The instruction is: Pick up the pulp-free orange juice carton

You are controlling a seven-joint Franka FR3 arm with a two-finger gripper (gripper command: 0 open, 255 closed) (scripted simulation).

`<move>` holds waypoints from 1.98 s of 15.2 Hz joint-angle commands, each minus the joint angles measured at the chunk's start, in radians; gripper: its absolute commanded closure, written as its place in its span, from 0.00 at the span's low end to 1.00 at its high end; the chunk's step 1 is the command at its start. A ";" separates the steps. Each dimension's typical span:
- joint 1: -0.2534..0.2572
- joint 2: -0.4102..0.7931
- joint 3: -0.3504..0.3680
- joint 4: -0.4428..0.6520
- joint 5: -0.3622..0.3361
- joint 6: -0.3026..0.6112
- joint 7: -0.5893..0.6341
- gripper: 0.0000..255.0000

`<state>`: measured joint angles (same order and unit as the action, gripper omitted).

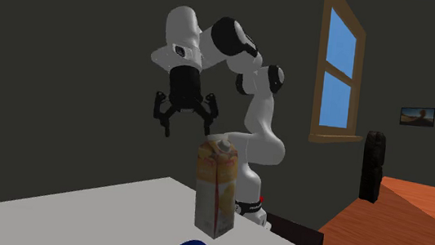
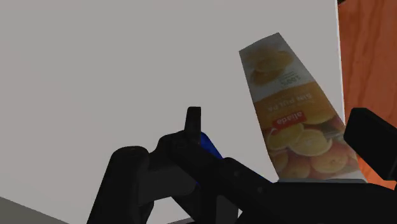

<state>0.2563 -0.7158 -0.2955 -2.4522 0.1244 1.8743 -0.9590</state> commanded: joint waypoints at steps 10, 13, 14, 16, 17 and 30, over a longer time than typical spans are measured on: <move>0.068 0.041 0.060 -0.089 0.097 0.086 -0.213 0.00; 0.068 0.041 0.060 -0.089 0.097 0.086 -0.214 1.00; 0.068 0.041 0.060 -0.089 0.098 0.086 -0.213 1.00; 0.068 0.041 0.060 -0.090 0.097 0.087 -0.214 1.00; 0.068 0.040 0.060 -0.090 0.097 0.087 -0.214 1.00; 0.071 0.034 0.069 0.038 0.091 -0.042 -0.173 1.00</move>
<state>0.3263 -0.6848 -0.2260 -2.4302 0.2160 1.8445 -1.1347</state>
